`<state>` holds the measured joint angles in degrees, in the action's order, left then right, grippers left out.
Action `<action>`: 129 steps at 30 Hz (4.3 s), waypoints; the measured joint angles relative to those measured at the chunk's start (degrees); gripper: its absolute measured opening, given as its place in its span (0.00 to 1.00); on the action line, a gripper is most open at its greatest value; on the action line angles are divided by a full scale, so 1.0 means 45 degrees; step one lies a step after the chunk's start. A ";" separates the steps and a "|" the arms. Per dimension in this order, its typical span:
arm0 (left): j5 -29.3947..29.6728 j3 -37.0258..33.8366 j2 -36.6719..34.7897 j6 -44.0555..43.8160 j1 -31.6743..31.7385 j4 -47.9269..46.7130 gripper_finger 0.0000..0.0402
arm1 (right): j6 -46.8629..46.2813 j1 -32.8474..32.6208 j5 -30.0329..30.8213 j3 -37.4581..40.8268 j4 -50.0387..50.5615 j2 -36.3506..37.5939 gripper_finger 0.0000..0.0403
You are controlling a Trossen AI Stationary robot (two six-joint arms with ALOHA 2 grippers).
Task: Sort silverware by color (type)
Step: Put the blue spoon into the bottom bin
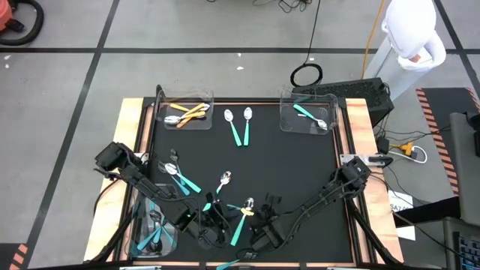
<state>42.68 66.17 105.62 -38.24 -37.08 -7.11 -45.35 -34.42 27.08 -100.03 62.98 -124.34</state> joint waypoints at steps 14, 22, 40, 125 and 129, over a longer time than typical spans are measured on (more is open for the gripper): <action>0.0015 0.0000 0.0000 0.0000 0.0197 -0.0340 0.31 | 0.3756 -0.0129 -0.5012 -0.0019 -0.3356 0.0481 0.19; -0.0100 0.0000 0.0000 -0.0005 0.0406 -0.0320 0.31 | 0.4364 -0.0015 -0.5562 -0.0022 -0.3703 0.0481 0.19; -0.0598 0.0000 0.0000 0.0252 0.0665 -0.0487 0.31 | 0.3519 0.0308 -0.1123 -0.0039 0.0878 0.1211 0.19; 0.0894 0.0000 -0.0005 0.1687 0.0097 -0.1175 0.31 | 0.2327 0.1610 -0.2283 0.4041 -0.6770 0.1947 0.01; 0.0861 0.0000 -0.0005 0.3251 0.0062 -0.0699 0.31 | 0.2421 0.1552 -0.1984 0.4029 -0.6720 0.2571 0.01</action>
<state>46.55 66.17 105.60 -23.61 -36.80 -10.26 -34.45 -27.44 18.15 -81.90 32.74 -112.76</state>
